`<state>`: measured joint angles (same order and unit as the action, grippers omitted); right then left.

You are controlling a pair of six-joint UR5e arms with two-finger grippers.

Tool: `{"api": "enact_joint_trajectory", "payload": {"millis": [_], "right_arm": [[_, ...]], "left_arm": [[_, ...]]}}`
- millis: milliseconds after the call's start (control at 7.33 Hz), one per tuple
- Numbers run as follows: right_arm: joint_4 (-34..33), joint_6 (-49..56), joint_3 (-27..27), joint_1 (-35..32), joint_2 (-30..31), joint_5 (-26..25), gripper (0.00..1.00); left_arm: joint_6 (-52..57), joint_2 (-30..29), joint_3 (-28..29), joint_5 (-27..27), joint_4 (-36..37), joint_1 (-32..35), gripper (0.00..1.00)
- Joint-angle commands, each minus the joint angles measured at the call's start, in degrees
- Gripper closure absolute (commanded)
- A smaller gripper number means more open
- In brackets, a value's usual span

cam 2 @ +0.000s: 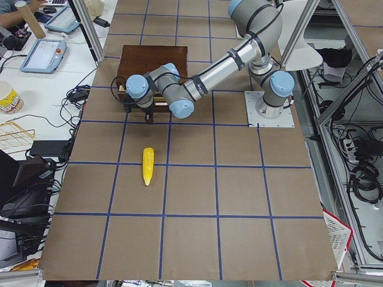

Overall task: Open drawer and put corn inside
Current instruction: 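Pull the drawer out toward the corn with the left gripper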

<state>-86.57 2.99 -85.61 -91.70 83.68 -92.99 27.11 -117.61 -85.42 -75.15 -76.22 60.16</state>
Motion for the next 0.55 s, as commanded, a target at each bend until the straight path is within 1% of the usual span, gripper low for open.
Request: {"api": "enact_joint_trajectory", "payload": {"millis": [0, 136, 409], "right_arm": [[0.00, 0.00, 0.00, 0.03, 0.00, -0.09, 0.00], [0.00, 0.00, 0.00, 0.03, 0.00, -0.09, 0.00], [0.00, 0.00, 0.00, -0.06, 0.00, 0.00, 0.00]], "left_arm": [[0.04, 0.10, 0.17, 0.00, -0.07, -1.88, 0.00], [0.13, 0.10, 0.08, 0.09, -0.07, -3.37, 0.00], [1.18, -0.07, 0.35, 0.00, -0.07, -4.08, 0.00]]}}
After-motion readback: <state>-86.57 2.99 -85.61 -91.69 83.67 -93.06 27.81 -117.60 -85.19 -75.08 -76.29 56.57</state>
